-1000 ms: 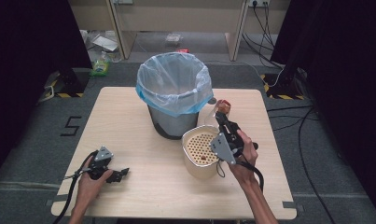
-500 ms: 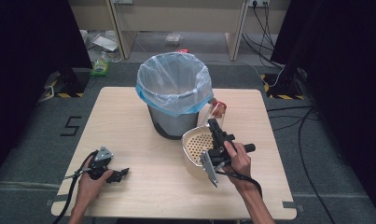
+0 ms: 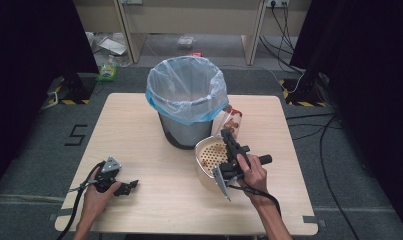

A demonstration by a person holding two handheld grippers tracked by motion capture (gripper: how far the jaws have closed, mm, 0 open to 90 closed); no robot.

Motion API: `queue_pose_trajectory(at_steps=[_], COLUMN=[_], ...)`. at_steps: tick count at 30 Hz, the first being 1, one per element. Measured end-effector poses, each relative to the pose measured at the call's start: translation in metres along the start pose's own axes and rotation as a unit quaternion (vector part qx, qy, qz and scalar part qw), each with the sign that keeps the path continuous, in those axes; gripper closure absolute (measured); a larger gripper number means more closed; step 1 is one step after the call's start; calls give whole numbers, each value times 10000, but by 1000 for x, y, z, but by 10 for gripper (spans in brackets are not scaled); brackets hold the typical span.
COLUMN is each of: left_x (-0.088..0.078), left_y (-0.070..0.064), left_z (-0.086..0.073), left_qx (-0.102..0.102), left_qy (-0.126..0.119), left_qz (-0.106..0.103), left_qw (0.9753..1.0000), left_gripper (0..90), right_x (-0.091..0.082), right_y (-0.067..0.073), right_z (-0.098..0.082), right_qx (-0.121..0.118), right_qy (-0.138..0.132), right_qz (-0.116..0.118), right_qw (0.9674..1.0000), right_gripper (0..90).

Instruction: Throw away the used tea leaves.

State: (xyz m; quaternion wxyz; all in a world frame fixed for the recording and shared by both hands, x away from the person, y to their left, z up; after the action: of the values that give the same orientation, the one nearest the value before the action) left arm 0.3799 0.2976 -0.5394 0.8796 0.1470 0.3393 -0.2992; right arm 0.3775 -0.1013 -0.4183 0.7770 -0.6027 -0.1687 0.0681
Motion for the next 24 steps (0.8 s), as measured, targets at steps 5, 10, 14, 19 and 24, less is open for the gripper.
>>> queue_pose_trajectory(at_steps=[5, 10, 14, 19, 24], left_x=[0, 0, 0, 0, 0], left_y=[0, 0, 0, 0, 0], left_z=[0, 0, 0, 0, 0], left_qx=[3, -3, 2, 1, -1], left_qy=[1, -5, 1, 1, 0], left_qz=[0, 0, 0, 0, -1], left_qw=[10000, 10000, 10000, 10000, 10000], left_gripper=[0, 0, 0, 0, 0], right_x=[-2, -1, -1, 2, 8], right_y=[-4, -7, -11, -18, -31], right_z=[4, 5, 4, -1, -14], right_qx=[-39, -4, 85, 976, 2364], right_qy=[-117, -93, -74, 39, 256], right_qz=[-89, -138, -154, 164, 556], right_qw=[9999, 9999, 9998, 9951, 9697], right_gripper=[875, 875, 874, 873, 872])
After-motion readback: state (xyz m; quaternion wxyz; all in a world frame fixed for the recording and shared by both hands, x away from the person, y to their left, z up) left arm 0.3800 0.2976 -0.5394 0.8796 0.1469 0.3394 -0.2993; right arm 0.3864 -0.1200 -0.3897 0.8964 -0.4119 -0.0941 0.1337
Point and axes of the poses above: each handheld gripper's, and its own axes: x roughly forward along the jaws, z roughly out of its top, y roughly to its left, the point moved 2 cm from there along x, roughly forward along the jaws, and after that the axes turned 6 degrees about x, right-handed, at the moved point
